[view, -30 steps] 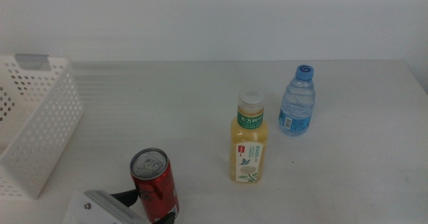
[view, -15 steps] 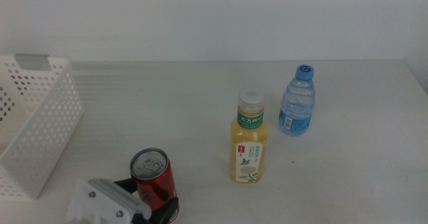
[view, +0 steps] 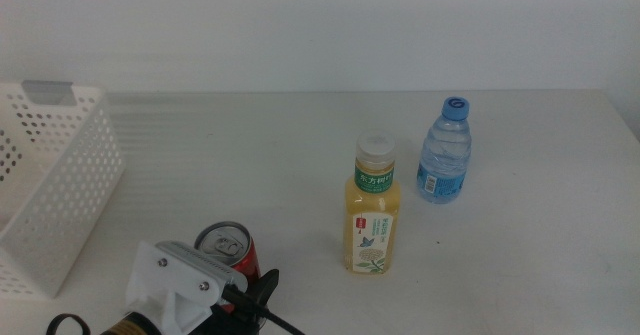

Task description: Use arms to grab the bottles and put them into the dustbin to the left of the table.

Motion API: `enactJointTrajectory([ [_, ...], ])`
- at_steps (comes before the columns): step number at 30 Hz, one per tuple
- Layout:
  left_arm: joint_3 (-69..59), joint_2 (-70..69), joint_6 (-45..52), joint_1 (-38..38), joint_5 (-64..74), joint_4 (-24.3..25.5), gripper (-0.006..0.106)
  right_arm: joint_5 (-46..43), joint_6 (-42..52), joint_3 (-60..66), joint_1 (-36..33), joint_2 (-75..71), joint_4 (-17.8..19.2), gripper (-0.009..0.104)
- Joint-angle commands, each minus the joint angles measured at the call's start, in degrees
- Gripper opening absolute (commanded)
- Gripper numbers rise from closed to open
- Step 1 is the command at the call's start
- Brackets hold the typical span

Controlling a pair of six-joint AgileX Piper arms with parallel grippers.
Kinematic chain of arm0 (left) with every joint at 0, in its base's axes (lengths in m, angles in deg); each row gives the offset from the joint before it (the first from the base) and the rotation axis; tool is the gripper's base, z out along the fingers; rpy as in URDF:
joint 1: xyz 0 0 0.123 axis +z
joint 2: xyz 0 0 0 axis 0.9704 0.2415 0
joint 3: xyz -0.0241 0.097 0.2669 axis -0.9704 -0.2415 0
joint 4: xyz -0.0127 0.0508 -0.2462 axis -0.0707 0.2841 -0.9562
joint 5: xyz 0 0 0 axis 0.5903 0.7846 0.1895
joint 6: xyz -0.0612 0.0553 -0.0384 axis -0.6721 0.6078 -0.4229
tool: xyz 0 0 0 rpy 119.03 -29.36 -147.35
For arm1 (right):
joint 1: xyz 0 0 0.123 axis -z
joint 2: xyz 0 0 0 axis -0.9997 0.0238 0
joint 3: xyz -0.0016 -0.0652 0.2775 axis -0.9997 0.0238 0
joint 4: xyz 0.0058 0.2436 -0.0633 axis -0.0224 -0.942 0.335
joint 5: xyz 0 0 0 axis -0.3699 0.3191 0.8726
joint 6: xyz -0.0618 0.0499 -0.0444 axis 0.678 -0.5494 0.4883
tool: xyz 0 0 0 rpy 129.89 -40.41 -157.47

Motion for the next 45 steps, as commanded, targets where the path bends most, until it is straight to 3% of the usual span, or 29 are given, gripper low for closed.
enactJointTrajectory([
  [1,1.19,-1.37,-0.53,-0.13,-10.3,-1.28,0.089,-4.36,0.71,-0.49,0.51,-1.54,0.49,0.072],
  [5,1.34,-1.37,-0.36,-0.13,-10.3,-1.54,0.087,-4.36,0.71,-0.49,0.51,-1.54,0.49,0.072],
  [8,1.34,-1.37,-0.34,-0.13,-10.12,-1.2,0.072,-4.36,0.71,-0.49,0.51,-1.54,0.49,0.072],
  [13,1.34,-1.37,-0.39,-0.13,-9.77,-0.56,0.036,-4.36,0.71,-0.49,0.51,-1.54,0.49,0.072],
  [15,1.34,-1.37,-0.39,-0.13,-9.76,-0.05,0.013,-4.36,0.71,-0.49,0.51,-1.54,0.49,0.072],
  [18,1.13,-1.48,-0.93,-0.13,-9.89,0.16,-0.005,-4.36,0.71,-0.49,0.51,-1.54,0.49,0.072],
  [30,0.54,-5.58,-4.52,-0.13,-7.49,0.74,-0.005,-4.36,0.71,-0.49,0.51,-1.54,0.49,0.072],
  [45,8.4,-17.15,-2.27,-0.13,16.94,-0.13,-0.005,-4.36,0.71,-0.49,0.51,-1.54,0.49,0.072],
])
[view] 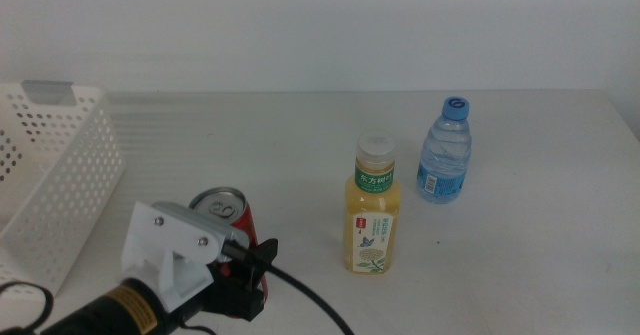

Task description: Use arms to grab the bottles and put them into the dustbin to the left of the table.

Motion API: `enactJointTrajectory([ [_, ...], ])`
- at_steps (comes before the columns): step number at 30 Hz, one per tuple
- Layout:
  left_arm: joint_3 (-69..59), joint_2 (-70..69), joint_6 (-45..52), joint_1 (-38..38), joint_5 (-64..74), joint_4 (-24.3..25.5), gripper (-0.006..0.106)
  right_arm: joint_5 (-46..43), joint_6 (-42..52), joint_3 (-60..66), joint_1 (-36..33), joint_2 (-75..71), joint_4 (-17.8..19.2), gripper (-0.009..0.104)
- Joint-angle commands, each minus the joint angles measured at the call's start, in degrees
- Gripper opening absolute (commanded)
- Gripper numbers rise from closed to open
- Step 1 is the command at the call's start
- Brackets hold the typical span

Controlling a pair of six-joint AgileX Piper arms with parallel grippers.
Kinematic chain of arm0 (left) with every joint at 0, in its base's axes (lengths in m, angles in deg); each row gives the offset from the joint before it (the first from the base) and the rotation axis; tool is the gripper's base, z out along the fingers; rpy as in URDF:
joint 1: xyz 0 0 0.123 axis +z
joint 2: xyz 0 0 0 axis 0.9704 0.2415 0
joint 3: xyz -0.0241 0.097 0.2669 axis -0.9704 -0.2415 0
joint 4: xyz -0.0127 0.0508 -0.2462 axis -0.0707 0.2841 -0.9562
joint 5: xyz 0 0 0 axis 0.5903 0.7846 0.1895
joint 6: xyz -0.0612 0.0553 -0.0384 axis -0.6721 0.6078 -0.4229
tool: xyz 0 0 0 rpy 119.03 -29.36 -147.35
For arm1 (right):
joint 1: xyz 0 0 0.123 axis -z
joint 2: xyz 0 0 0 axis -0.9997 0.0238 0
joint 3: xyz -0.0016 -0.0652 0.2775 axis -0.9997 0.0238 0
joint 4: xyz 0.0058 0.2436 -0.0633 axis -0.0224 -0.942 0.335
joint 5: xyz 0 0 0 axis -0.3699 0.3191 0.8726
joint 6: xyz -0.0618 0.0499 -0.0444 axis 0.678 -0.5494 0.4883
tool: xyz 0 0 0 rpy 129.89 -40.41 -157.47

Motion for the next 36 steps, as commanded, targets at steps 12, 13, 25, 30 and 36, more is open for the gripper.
enactJointTrajectory([
  [12,11.09,-8.32,4.56,-0.13,14.07,-2.28,-0.005,-4.36,0.71,-0.49,0.35,-1.54,0.49,0.072],
  [13,11.83,-8.66,4.56,-0.13,15.46,-2.28,-0.005,-4.36,0.71,-0.49,0.35,-1.54,0.49,0.072],
  [25,27.86,-12.91,4.86,3.45,47.3,-2.06,-0.005,-4.36,0.71,-0.49,0.35,-1.54,0.49,0.072],
  [30,32.61,-12.91,4.86,5.55,55.96,-0.34,-0.005,-4.36,0.71,-0.49,0.35,-1.54,0.49,0.072],
  [36,35.71,-12.98,4.88,8.26,63.11,0.45,-0.005,-4.36,0.71,-0.49,0.35,-1.54,0.49,0.072],
])
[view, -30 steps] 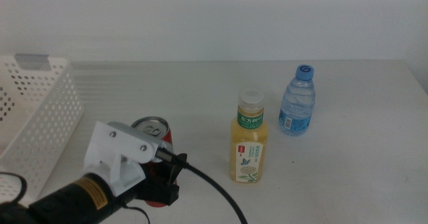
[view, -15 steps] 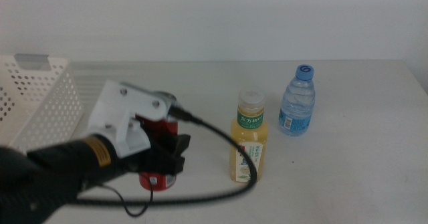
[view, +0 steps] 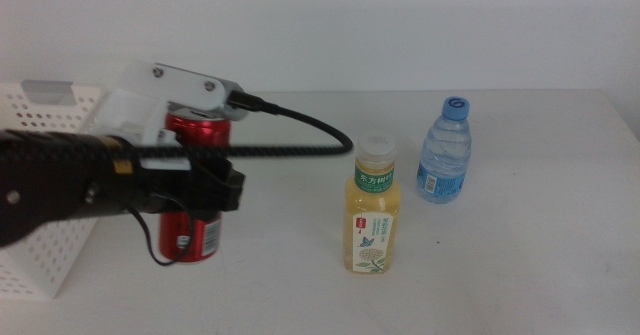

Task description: Use arms to grab the bottles and put them into the dustbin to the left of the table.

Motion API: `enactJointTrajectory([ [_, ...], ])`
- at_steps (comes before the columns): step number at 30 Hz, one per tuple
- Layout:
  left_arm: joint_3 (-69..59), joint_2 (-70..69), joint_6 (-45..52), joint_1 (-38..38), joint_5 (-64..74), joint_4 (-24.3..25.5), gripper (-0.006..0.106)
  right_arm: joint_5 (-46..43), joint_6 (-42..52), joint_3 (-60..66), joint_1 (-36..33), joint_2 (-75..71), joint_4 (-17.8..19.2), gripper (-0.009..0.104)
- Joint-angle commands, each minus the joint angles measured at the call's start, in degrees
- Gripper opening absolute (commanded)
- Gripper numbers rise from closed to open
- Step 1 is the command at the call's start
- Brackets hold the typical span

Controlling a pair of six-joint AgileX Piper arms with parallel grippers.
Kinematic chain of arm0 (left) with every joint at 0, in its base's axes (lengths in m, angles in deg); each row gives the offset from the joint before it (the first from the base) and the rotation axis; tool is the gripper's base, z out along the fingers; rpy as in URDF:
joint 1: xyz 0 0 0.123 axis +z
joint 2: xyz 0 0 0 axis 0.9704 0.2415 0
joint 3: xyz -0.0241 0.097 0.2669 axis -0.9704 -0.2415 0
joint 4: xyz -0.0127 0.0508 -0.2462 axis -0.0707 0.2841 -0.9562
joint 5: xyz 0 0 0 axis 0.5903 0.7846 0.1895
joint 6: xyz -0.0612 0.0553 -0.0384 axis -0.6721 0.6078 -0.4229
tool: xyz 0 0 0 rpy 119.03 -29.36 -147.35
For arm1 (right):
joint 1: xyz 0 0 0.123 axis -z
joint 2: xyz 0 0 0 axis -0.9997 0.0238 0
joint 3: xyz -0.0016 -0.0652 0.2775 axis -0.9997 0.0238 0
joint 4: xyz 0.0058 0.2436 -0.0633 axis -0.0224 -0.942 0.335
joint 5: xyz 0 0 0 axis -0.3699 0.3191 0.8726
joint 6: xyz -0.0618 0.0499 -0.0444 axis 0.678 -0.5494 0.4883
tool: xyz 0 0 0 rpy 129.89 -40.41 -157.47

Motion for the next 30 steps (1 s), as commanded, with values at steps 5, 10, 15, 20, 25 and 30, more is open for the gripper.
enactJointTrajectory([
  [5,8.31,-1.94,3.78,6.34,7.43,-1.69,-0.005,-4.36,0.71,-0.49,0.35,-1.54,0.49,0.072],
  [10,12.87,-1.82,7.39,12.98,14.46,-3.85,-0.005,-4.36,0.71,-0.49,0.35,-1.54,0.49,0.072],
  [15,16.5,-1.82,10.8,21.43,21.08,-2.88,-0.005,-4.36,0.71,-0.49,0.35,-1.54,0.49,0.072],
  [20,19.39,-0.45,18.67,30.92,25.81,-4.13,-0.005,-4.36,0.71,-0.49,0.35,-1.54,0.49,0.072],
  [25,23.84,3.7,20.59,37.03,33.09,-7.94,-0.005,-4.36,0.71,-0.49,0.35,-1.54,0.49,0.072],
  [30,28.21,8.28,22.79,39.48,37.5,-7.78,-0.005,-4.36,0.71,-0.49,0.35,-1.54,0.49,0.072],
])
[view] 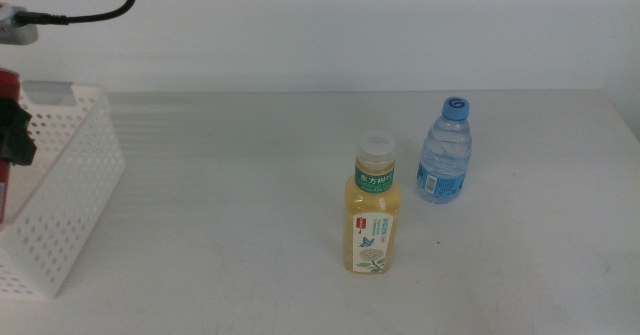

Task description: Use arms to grab the bottles and put them into the dustbin to the left of the table.

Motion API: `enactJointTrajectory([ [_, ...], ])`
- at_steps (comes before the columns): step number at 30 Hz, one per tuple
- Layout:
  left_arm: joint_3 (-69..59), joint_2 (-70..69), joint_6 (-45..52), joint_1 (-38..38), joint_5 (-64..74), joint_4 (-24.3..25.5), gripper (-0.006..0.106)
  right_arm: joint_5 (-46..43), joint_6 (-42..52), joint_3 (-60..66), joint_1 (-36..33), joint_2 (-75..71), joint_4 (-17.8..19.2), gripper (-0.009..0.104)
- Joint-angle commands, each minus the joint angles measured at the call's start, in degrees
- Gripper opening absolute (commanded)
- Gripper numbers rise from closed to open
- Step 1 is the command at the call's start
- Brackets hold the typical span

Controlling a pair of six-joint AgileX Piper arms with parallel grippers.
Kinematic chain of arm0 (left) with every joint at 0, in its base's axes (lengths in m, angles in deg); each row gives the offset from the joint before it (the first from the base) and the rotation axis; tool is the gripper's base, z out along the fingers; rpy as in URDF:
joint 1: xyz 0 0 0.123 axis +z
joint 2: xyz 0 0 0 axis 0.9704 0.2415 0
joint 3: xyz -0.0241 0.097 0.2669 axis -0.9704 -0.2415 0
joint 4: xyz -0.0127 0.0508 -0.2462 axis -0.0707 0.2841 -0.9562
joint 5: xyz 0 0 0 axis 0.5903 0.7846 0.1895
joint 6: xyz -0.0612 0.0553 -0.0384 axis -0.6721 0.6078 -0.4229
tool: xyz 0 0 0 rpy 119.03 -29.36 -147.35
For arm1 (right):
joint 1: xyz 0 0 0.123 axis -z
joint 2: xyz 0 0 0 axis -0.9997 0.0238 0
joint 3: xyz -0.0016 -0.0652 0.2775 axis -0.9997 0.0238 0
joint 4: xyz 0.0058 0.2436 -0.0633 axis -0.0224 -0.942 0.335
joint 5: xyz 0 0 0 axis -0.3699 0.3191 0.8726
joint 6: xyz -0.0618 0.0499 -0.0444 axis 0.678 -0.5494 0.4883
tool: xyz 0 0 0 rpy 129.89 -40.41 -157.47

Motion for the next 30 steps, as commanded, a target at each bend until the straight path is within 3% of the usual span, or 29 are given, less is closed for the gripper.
enactJointTrajectory([
  [1,4.84,0.17,0.79,0.69,-1.07,-1.49,-0.005,-4.36,0.71,-0.49,0.35,-1.54,0.49,0.072],
  [14,27.82,15.48,0.76,1.07,14.92,-0.6,-0.005,-4.36,0.71,-0.49,0.35,-1.54,0.49,0.072],
  [17,29.47,17.64,0.82,1.07,14.92,-0.17,-0.005,-4.36,0.71,-0.49,0.35,-1.54,0.49,0.072],
  [22,30.23,20.8,0.82,1.11,14.92,4.83,-0.005,-4.36,0.71,-0.49,0.35,-1.54,0.49,0.072],
  [30,30.23,26.59,0.96,1.18,14.78,6.91,-0.005,-4.36,0.71,-0.49,0.35,-1.54,0.49,0.072],
])
